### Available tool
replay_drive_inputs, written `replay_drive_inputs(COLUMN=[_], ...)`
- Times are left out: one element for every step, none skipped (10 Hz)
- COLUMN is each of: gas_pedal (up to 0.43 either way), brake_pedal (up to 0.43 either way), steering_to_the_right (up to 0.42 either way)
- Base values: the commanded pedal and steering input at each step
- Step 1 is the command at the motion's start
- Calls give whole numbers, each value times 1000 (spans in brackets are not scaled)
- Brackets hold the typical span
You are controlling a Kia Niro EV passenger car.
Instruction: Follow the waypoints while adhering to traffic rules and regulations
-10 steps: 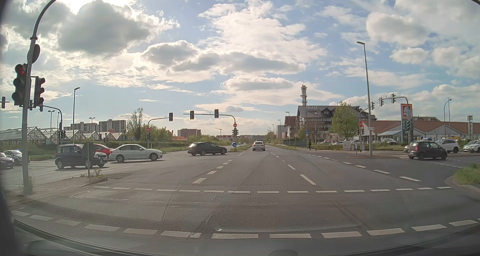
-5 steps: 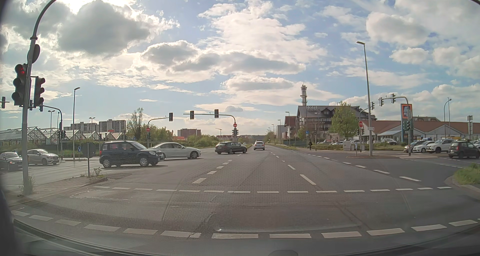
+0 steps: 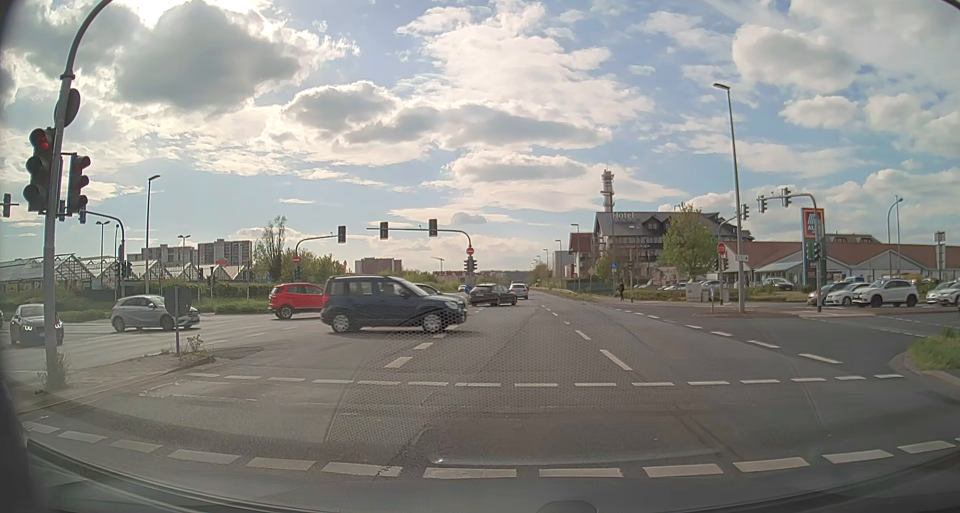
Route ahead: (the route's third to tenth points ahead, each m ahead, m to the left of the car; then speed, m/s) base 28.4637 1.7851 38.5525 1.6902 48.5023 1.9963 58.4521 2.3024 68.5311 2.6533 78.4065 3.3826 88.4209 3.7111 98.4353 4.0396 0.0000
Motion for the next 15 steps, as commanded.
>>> replay_drive_inputs(gas_pedal=[0, 0, 0, 0, 0, 0, 0, 0, 0, 0, 0, 0, 0, 0, 0], brake_pedal=[262, 262, 262, 262, 274, 280, 280, 280, 280, 280, 280, 280, 280, 280, 274], steering_to_the_right=[1, 1, 1, 1, 1, 1, 1, 1, 1, 1, 1, 1, 1, 1, 1])
